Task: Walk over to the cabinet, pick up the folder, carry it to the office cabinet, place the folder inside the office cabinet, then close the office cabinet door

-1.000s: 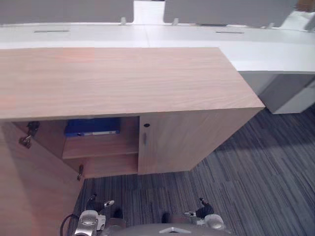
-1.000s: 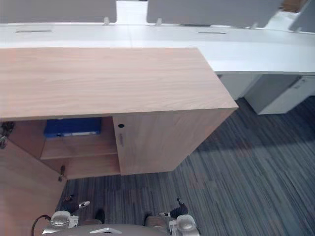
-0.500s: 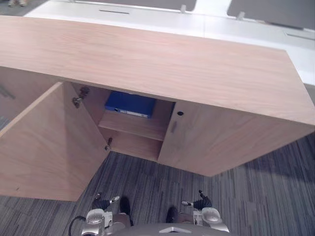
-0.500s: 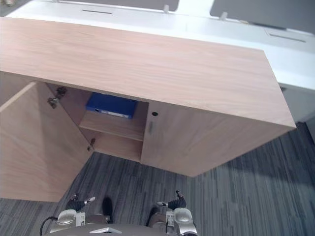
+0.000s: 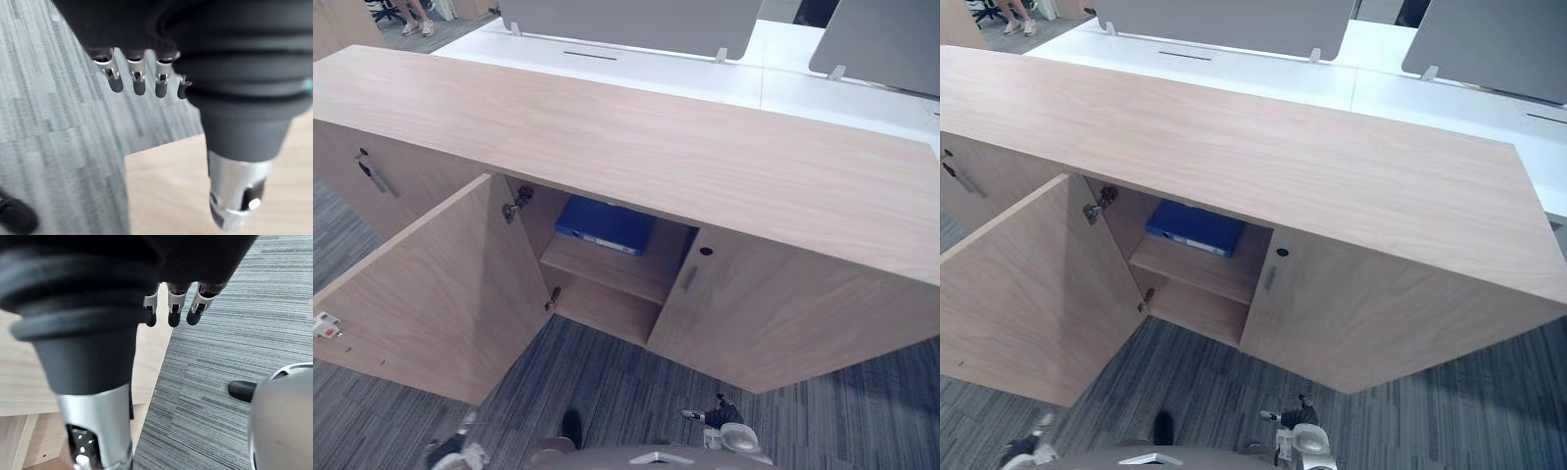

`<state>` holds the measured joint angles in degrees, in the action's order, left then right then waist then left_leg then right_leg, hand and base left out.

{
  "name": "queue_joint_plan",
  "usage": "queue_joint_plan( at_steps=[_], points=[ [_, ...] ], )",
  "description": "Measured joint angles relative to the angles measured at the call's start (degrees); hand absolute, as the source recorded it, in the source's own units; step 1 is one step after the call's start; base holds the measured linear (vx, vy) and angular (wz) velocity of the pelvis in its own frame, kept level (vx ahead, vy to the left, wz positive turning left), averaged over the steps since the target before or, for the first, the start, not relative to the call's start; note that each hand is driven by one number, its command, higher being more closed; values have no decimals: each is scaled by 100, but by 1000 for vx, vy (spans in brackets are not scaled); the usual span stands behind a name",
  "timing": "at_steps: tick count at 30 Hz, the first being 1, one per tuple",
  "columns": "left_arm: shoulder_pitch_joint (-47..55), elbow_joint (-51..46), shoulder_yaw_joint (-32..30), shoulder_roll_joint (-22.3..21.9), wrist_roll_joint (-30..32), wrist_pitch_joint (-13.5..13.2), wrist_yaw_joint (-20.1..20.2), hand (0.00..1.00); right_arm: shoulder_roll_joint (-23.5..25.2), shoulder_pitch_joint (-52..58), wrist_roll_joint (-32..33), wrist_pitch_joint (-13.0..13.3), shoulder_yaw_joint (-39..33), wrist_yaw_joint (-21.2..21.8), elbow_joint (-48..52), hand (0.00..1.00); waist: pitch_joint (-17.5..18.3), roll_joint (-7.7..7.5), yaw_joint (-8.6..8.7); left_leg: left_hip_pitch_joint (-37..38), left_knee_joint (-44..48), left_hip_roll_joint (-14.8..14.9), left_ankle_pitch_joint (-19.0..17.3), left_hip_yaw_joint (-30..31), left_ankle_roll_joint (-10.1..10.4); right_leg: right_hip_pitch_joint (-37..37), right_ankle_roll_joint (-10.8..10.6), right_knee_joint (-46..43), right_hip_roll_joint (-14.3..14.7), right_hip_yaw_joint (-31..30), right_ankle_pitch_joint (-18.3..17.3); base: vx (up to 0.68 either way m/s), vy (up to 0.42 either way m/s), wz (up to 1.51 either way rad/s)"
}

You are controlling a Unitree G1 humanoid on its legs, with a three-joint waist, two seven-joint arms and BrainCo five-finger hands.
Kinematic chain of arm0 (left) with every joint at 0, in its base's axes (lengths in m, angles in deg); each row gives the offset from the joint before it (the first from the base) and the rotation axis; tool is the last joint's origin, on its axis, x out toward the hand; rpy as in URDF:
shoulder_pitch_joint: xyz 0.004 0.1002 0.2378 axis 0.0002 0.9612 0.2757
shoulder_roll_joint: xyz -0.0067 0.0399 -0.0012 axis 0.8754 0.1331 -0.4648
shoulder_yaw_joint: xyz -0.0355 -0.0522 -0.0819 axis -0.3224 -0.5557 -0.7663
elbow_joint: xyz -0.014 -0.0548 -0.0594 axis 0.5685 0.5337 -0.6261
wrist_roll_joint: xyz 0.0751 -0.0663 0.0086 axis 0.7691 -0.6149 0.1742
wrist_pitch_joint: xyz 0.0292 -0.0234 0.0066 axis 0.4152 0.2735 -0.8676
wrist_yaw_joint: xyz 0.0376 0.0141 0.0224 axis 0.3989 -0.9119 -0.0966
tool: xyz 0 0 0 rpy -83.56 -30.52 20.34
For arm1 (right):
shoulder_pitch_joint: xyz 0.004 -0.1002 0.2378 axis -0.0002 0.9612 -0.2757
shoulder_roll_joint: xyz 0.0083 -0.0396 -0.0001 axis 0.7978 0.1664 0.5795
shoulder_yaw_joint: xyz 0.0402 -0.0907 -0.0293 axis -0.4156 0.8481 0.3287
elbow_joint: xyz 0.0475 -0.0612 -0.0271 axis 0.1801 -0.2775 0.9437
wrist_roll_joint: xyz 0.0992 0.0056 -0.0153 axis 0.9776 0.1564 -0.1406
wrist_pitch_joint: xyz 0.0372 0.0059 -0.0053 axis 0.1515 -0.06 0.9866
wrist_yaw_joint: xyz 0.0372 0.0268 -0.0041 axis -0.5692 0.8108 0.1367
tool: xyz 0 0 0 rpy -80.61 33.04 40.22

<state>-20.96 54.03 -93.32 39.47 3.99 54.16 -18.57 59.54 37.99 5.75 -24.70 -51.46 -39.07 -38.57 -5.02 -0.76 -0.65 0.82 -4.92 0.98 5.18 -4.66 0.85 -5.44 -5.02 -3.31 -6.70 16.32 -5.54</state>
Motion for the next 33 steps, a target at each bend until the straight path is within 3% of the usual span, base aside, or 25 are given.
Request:
queue_joint_plan(
  at_steps=[6,8,14,23,26,28,33],
  points=[
    [-298,-403,-430,885,-166,-173,-5,0,-177,-137,-3,2,283,-42,11,0,-37,-18,-76,37,0,-3,-48,14,-23,-134,15,114,53,17,21,60,-29,1],
    [-510,-432,-451,1359,-163,-179,4,0,-239,-158,-3,9,442,-42,14,0,-72,-89,-105,54,0,-7,-61,19,-28,-167,22,145,57,17,24,0,0,0],
    [-776,-614,-470,2172,-6,-276,14,0,-229,-100,-2,16,617,-40,14,0,-150,-179,-181,104,-4,-17,-117,-25,-29,-165,47,169,49,-62,40,-22,2,-5],
    [-826,-632,-449,2372,169,-278,14,0,-229,-54,0,19,609,-39,14,0,-176,-248,-295,148,-4,-26,-190,-162,-26,-149,95,200,32,-209,11,-5,1,-8],
    [-762,-1155,-159,2355,181,-289,17,0,-229,0,0,19,588,-36,17,0,-183,-263,-374,164,-4,-27,-205,-183,-25,-151,77,202,34,-248,21,26,-9,-4],
    [-746,-1376,-82,2250,174,-291,-72,0,-230,45,-2,19,554,-26,17,0,-185,-268,-413,184,-4,-30,-218,-194,-20,-164,91,201,35,-286,14,13,-5,-2],
    [-113,-2248,239,1416,412,-323,-200,0,-227,116,-5,10,552,24,24,0,-194,-258,-498,215,-3,-68,-221,-208,-24,-205,98,201,6,-314,10,-2,3,4]
  ],
)
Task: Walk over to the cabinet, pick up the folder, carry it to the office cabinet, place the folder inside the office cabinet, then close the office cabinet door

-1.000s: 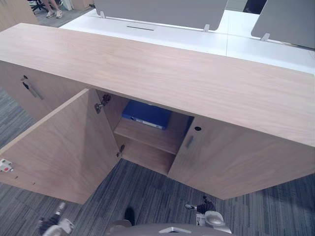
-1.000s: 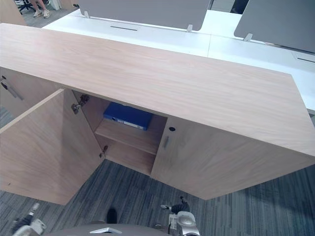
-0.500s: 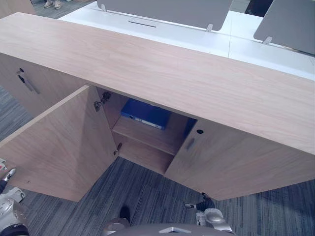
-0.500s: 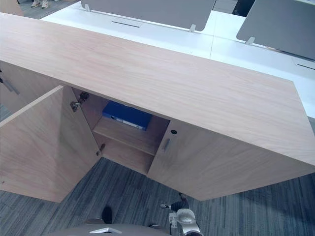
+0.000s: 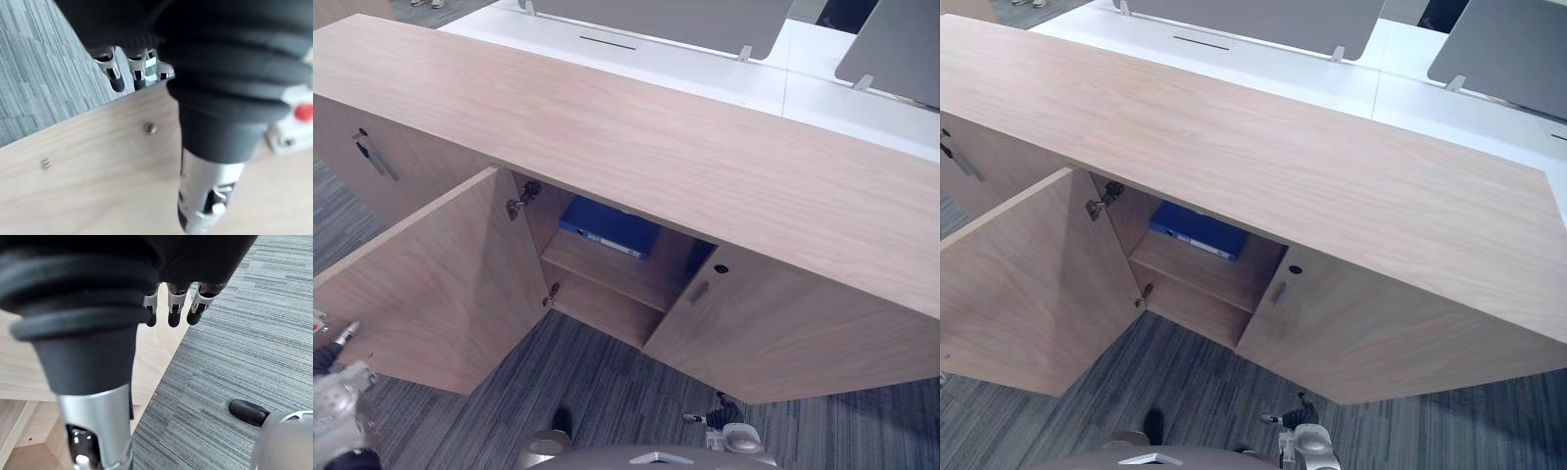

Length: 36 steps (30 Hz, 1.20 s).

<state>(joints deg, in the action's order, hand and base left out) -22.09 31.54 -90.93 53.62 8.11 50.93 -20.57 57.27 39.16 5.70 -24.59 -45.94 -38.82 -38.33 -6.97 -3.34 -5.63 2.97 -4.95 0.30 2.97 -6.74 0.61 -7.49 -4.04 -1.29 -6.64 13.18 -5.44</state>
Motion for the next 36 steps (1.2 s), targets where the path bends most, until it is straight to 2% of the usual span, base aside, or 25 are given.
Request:
queue_joint_plan(
  at_steps=[2,9,15,23,27,28,29,32,36],
  points=[
    [224,-194,87,-345,112,-13,-2,0,7,-3,-2,-4,0,8,11,0,-8,17,-15,36,0,-1,3,-14,0,-31,0,-4,-5,-8,0,-38,-2,1],
    [703,-424,418,-751,207,-59,0,0,4,33,-122,-14,-5,9,31,0,16,116,-17,101,-1,4,7,-100,-3,-24,2,-17,-21,-125,-2,-62,1,-6],
    [1290,-826,942,-1144,207,-58,37,0,-1,175,-221,-97,-14,11,44,0,41,197,1,89,-1,-35,30,-108,-18,5,-67,-30,-61,-173,38,-45,18,0],
    [1887,-700,1899,-1351,206,108,527,0,22,221,-223,-109,-7,13,101,0,67,246,22,10,0,-71,84,-292,-63,218,-141,-104,-114,-449,156,-45,40,-11],
    [2003,-466,2612,-1368,214,242,988,0,31,231,-220,-109,5,9,202,0,110,297,132,11,-1,-65,83,-509,-64,359,-168,-114,-104,-762,200,-53,48,-31],
    [1984,-456,2949,-1370,279,243,1163,0,28,227,-219,-111,11,8,205,0,129,324,196,15,-1,-66,82,-596,-65,387,-166,-106,-98,-862,214,-52,55,-30],
    [1958,-440,3188,-1448,370,256,1306,0,32,203,-218,-108,16,8,213,0,166,346,299,15,-2,-70,69,-639,-84,426,-162,-107,-86,-974,221,-54,51,-29],
    [1890,-431,3793,-1725,601,261,1621,0,39,192,-217,-105,64,5,237,0,272,412,434,23,-2,-48,26,-902,-112,559,-143,-100,-45,-1291,234,-43,41,-45],
    [1469,-429,4042,-1813,723,251,1762,0,60,170,-216,-99,117,2,258,0,300,420,567,123,-2,16,-22,-1165,-78,585,-101,-47,37,-1571,262,-28,2,-43]
  ],
)
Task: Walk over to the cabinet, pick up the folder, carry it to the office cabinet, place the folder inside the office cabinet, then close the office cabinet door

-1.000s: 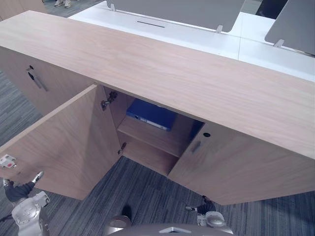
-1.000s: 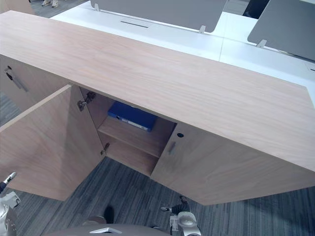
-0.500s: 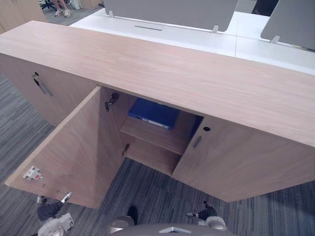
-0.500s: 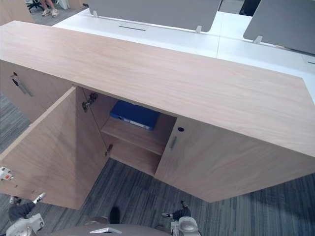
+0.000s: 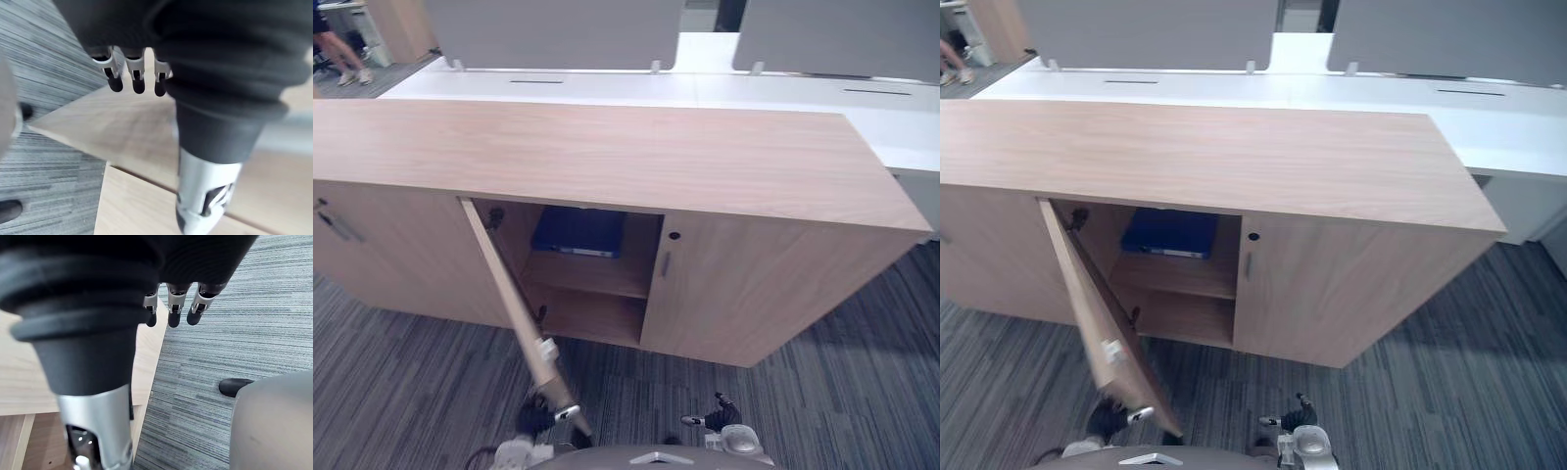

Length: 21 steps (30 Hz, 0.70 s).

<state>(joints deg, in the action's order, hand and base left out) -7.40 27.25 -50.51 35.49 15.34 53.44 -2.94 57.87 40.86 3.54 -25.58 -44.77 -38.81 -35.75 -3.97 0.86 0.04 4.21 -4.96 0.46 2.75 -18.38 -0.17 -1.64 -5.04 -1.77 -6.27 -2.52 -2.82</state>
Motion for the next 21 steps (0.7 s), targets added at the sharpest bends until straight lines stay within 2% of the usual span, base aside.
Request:
queue_joint_plan(
  at_steps=[6,11,14,17,21],
  points=[
    [-560,86,154,10,162,-21,-19,0,7,-1,6,21,1,-1,29,0,141,44,196,10,1,70,-105,-282,49,141,94,64,68,-199,75,27,-11,-30],
    [-1068,401,285,20,278,-15,-177,0,12,-2,7,18,-1,-20,-11,0,230,62,239,42,13,115,-173,-440,149,168,-14,173,136,-325,293,86,-26,-20],
    [-1407,732,251,147,285,57,-399,0,21,-22,15,14,-4,-64,-27,0,247,59,341,62,41,168,-150,-473,115,91,-6,318,190,-328,379,108,-37,-9],
    [-1656,781,250,323,335,111,-516,0,17,-63,45,-10,-7,-73,-60,0,240,44,363,82,41,223,-153,-494,113,83,14,350,246,-314,398,62,-37,-9],
    [-1877,885,257,345,384,110,-557,0,-1,-67,49,-10,-22,-74,-59,0,235,33,410,82,41,234,-154,-493,114,77,25,380,253,-307,410,-7,-11,-1]
  ],
)
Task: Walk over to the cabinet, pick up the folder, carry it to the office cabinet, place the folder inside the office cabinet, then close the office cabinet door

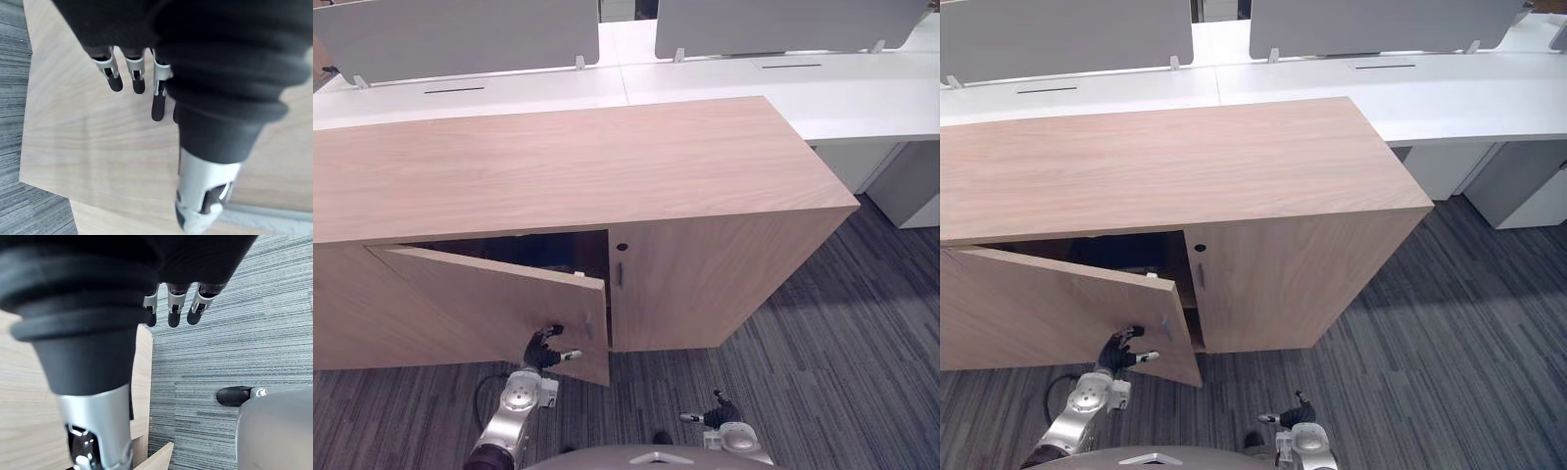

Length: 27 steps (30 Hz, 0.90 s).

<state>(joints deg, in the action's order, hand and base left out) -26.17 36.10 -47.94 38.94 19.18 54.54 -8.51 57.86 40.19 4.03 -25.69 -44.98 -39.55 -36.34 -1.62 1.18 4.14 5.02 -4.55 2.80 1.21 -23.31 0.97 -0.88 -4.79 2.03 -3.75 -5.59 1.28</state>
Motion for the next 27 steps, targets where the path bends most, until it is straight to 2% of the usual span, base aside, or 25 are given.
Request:
queue_joint_plan(
  at_steps=[7,14,17,22,27],
  points=[
    [110,694,-71,-1,87,-9,43,0,-5,3,73,-20,-243,-1,-73,0,-42,-95,43,56,-2,5,14,23,11,-90,4,110,-12,29,42,-64,-18,1],
    [349,2012,-730,48,225,63,61,0,-58,-50,235,-123,-447,-1,-482,0,-152,-275,-91,-3,2,-43,-47,298,204,-81,-3,102,-27,94,31,-34,-14,7],
    [383,2247,-1022,42,352,85,145,0,-61,-48,233,-121,-495,9,-498,0,-150,-263,-98,3,1,-120,-121,623,277,-83,-11,102,-33,93,18,13,-5,-3],
    [384,2480,-1352,-20,465,90,145,0,-68,-49,228,-121,-695,13,-524,0,-140,-179,-112,24,3,-99,-140,599,235,-84,-7,96,2,19,5,44,-17,-8],
    [377,2651,-1722,-16,679,156,139,0,-86,-53,206,-124,-719,65,-675,0,-141,-173,-176,52,4,-81,-146,591,136,-87,-6,121,29,-33,5,38,-24,-8]
  ],
)
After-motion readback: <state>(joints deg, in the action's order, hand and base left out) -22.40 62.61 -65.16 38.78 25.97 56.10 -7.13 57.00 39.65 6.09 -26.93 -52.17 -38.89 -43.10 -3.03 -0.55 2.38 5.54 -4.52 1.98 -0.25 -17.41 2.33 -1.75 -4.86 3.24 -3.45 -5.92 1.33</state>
